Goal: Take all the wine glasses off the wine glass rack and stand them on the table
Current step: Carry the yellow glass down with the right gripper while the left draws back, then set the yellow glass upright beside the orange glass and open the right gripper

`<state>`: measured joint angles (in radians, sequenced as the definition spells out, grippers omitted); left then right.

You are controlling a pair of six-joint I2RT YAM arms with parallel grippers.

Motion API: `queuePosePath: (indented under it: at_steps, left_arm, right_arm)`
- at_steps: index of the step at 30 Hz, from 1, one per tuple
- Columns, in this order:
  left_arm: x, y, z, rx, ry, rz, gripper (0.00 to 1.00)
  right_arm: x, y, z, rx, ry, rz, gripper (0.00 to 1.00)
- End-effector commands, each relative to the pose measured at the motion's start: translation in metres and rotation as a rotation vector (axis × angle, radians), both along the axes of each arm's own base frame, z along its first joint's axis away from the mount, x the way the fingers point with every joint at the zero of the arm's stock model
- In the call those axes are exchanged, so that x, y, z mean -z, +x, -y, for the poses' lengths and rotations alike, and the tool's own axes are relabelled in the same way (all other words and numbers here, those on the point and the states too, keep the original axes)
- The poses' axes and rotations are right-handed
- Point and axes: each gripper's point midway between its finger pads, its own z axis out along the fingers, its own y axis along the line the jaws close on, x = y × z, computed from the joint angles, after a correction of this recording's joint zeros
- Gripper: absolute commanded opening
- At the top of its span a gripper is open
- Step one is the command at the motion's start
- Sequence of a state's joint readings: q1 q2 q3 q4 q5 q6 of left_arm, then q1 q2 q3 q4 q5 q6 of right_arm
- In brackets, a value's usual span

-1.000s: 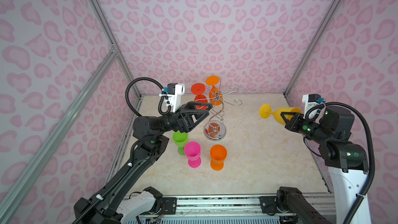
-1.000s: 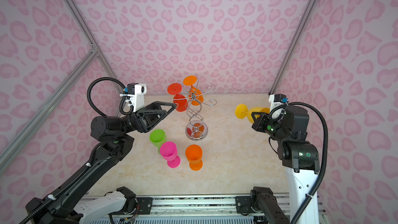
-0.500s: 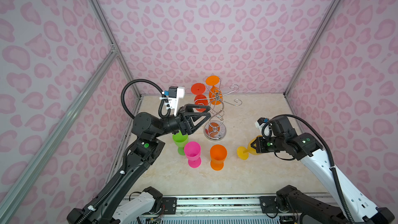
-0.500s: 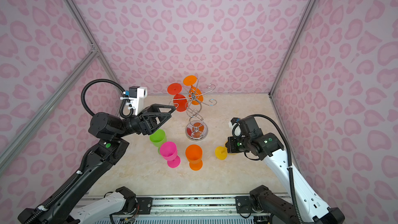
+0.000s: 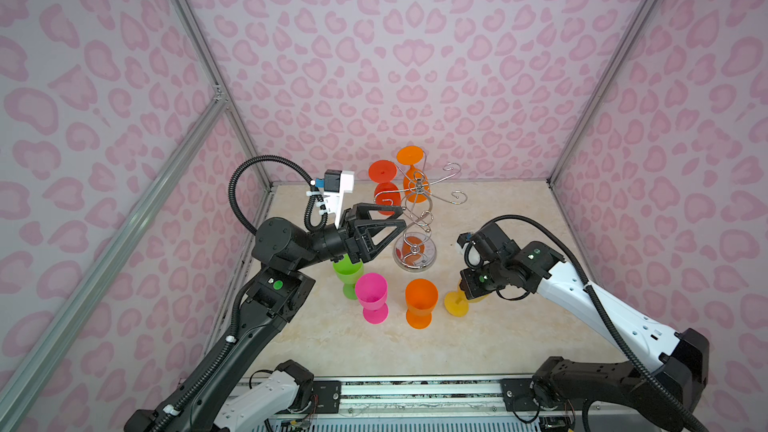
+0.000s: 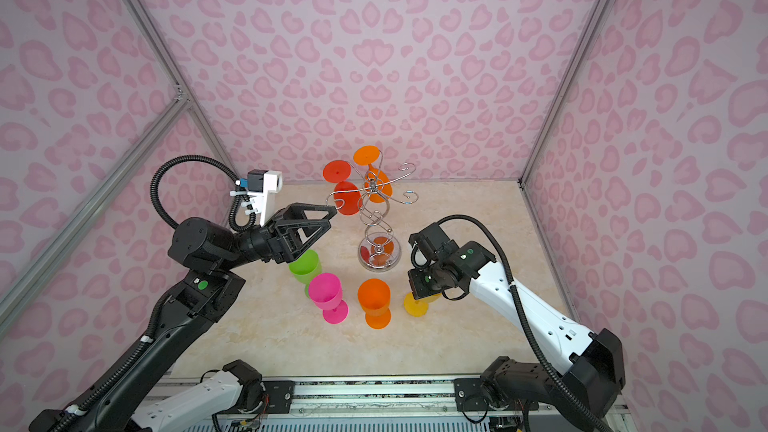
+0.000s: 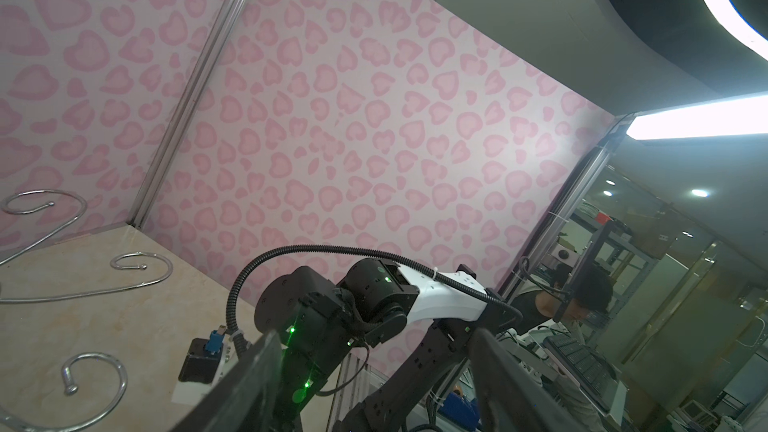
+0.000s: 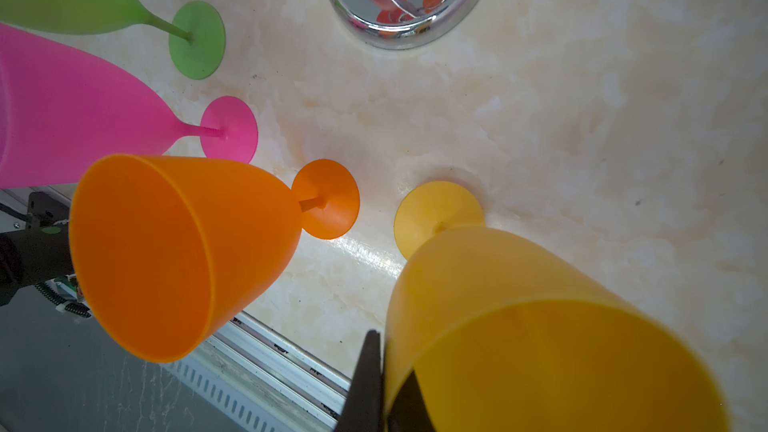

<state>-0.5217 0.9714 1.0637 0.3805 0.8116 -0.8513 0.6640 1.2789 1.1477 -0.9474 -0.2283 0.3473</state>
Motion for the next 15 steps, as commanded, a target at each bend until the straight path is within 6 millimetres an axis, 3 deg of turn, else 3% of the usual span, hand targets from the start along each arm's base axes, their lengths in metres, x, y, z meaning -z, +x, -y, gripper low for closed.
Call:
queuePosePath:
  at_steps: [1, 15]
  left_arm:
    - [-0.002, 0.0, -0.001, -0.014, 0.006, 0.026, 0.74]
    - [0.001, 0.0, -0.001, -0.017, 0.025, 0.031, 0.74]
  right_arm:
    - [-0.003, 0.011, -0.004, -0.007, -0.019, 0.048, 0.0]
    - [0.004, 0.016, -0.018, -0.056, -0.115, 0.058, 0.0]
